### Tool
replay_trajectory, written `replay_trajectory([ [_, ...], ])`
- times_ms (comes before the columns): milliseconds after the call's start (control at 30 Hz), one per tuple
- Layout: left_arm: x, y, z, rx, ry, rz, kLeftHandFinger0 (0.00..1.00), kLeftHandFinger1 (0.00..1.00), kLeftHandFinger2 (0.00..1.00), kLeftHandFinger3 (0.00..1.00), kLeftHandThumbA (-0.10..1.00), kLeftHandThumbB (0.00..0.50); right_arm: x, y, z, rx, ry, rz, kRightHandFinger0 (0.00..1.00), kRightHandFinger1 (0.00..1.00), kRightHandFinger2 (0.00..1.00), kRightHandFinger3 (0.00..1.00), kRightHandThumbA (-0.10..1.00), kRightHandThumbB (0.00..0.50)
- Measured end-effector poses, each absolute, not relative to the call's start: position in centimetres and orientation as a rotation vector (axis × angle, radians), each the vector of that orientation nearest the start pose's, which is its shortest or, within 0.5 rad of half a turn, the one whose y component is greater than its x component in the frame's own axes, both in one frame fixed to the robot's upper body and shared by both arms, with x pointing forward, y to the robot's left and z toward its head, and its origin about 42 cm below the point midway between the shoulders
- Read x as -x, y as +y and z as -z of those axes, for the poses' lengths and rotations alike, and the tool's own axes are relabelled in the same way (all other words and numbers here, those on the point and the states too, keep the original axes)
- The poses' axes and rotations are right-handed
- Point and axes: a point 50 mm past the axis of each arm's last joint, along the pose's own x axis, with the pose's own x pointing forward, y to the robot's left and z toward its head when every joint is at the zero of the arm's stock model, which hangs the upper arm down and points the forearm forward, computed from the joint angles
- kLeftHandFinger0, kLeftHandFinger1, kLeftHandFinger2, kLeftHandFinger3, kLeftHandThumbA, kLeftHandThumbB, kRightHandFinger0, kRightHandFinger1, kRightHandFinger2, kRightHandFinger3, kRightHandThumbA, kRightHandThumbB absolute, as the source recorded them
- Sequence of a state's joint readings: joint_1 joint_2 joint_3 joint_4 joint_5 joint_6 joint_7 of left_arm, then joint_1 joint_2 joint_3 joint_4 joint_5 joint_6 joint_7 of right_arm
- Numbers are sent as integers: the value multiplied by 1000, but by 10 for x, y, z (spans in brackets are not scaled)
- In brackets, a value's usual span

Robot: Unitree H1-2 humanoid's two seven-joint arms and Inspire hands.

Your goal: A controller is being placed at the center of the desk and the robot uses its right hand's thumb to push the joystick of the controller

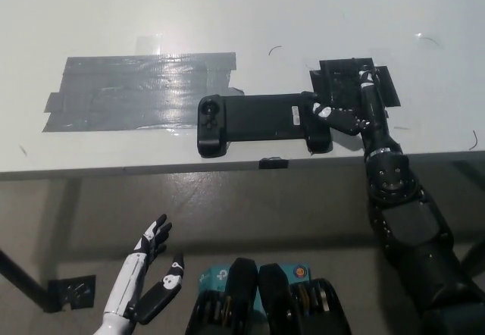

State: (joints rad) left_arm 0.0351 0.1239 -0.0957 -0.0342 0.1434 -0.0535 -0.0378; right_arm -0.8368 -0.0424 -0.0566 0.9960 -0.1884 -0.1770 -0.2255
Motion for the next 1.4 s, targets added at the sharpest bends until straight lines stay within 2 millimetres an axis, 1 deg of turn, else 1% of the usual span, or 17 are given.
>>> replay_trajectory([
  [167,-274,222,-100,-263,-59,137,1000,1000,1000,1000,417,0,-517,-169,-166,219,-45,82,1000,1000,1000,1000,-100,0],
  [500,-278,222,-103,-264,-70,137,1000,1000,1000,1000,442,0,-517,-166,-170,189,-92,119,1000,1000,1000,1000,-100,0],
  [567,-279,222,-103,-265,-70,137,1000,1000,1000,1000,443,0,-517,-165,-174,184,-112,120,1000,1000,1000,1000,323,30],
  [633,-279,222,-104,-265,-70,136,1000,1000,1000,1000,445,0,-518,-165,-183,173,-152,126,1000,1000,1000,1000,653,112],
  [667,-279,222,-104,-265,-70,136,1000,1000,1000,1000,447,0,-518,-165,-195,163,-196,130,1000,1000,1000,1000,764,164],
  [700,-279,222,-104,-265,-70,136,1000,1000,1000,1000,448,0,-519,-165,-202,157,-225,131,1000,1000,1000,1000,846,218],
  [733,-279,222,-104,-265,-70,136,1000,1000,1000,1000,463,0,-518,-165,-211,150,-258,132,1000,1000,1000,1000,944,237],
  [767,-279,222,-104,-264,-71,137,1000,1000,1000,1000,469,0,-517,-165,-220,143,-295,132,1000,1000,1000,1000,971,244],
  [833,-279,222,-104,-264,-70,137,1000,1000,1000,1000,470,0,-512,-165,-233,132,-353,134,1000,1000,1000,1000,1000,239],
  [933,-279,222,-103,-264,-68,137,1000,1000,1000,1000,463,0,-500,-167,-245,125,-421,132,1000,1000,1000,1000,1000,208],
  [1067,-279,222,-103,-264,-66,138,1000,1000,1000,1000,470,0,-477,-170,-250,119,-491,121,1000,1000,1000,1000,1000,171],
  [1133,-279,222,-103,-265,-66,138,1000,1000,1000,1000,471,0,-462,-173,-247,117,-516,116,1000,1000,1000,1000,1000,190],
  [1233,-280,222,-103,-265,-68,138,1000,1000,1000,1000,469,0,-435,-178,-235,118,-530,107,1000,1000,1000,1000,1000,179],
  [1300,-281,222,-104,-265,-70,138,1000,1000,1000,1000,471,0,-413,-181,-221,124,-523,95,1000,1000,1000,1000,1000,165],
  [1333,-281,222,-104,-265,-71,137,1000,1000,1000,1000,472,0,-394,-183,-209,131,-510,80,1000,1000,1000,1000,1000,176],
  [1367,-282,222,-105,-264,-73,137,1000,1000,1000,1000,475,0,-381,-184,-198,137,-492,67,1000,1000,1000,1000,986,170],
  [1400,-282,222,-105,-264,-75,138,1000,1000,1000,1000,505,0,-365,-184,-190,143,-481,48,1000,1000,1000,1000,979,176],
])
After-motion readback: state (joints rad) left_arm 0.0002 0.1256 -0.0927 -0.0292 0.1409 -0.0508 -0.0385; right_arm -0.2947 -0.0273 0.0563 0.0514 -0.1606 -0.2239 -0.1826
